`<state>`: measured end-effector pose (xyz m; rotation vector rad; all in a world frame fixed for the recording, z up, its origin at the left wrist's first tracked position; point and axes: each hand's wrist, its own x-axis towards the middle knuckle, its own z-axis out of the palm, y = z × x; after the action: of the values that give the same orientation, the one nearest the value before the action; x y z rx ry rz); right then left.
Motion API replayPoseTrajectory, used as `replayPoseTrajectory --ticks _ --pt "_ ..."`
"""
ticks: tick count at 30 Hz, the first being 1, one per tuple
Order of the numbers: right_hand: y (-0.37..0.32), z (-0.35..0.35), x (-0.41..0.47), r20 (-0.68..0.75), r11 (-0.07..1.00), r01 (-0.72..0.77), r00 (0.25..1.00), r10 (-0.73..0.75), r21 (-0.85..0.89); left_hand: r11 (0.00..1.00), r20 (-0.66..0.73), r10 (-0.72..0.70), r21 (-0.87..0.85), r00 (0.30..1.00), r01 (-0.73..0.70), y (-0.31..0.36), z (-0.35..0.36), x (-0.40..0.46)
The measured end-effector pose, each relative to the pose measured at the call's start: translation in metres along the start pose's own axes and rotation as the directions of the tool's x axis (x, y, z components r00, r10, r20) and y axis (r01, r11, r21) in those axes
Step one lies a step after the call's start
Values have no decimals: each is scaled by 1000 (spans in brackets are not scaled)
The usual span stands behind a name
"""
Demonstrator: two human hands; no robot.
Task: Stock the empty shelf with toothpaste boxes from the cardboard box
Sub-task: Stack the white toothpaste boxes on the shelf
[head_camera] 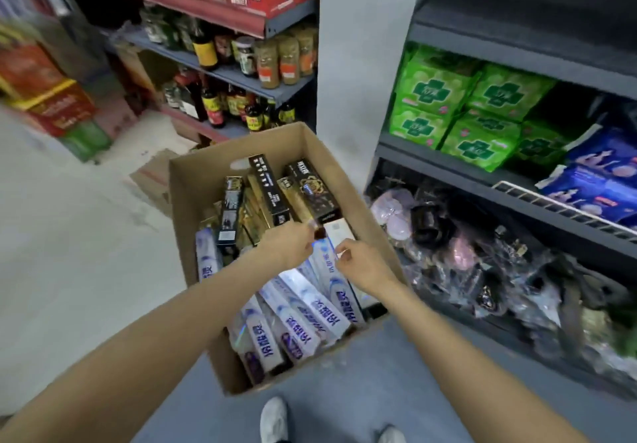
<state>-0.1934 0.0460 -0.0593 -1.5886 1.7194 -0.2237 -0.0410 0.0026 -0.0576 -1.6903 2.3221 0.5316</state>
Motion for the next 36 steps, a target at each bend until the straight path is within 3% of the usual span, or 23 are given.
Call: replayPoseTrajectory --ticks 4,11,15,19,22,24,28,31,33,36 --pt "-13 45 9 146 995 -102 984 103 -17 998 161 44 40 986 -51 -45 20 5" --pt "-16 80 17 209 978 -178 958 198 -110 990 413 63 87 908 -108 -84 62 9" --pt "-14 80 23 157 963 -227 956 248 -142 987 385 112 61 916 -147 -91 72 11" --pt "-9 67 13 17 927 -341 939 343 153 954 408 232 81 883 -289 -89 78 11" --pt "-6 57 7 -58 880 -334 926 374 337 862 373 403 154 836 -484 -80 80 12" --pt "-8 52 4 -98 857 -317 917 386 407 837 410 433 148 802 -528 -73 84 15" --pt "-10 44 -2 -110 819 -303 909 402 487 888 427 388 64 817 -455 -76 88 21" --pt "-12 38 -8 -167 794 -268 894 417 546 924 280 369 -210 886 -319 -86 81 22" --pt "-15 30 -11 -202 732 -211 879 432 648 877 155 330 -415 931 -242 -89 70 21" --pt "-21 9 -13 -224 605 -125 856 467 786 849 99 334 -464 937 -254 -85 50 20"
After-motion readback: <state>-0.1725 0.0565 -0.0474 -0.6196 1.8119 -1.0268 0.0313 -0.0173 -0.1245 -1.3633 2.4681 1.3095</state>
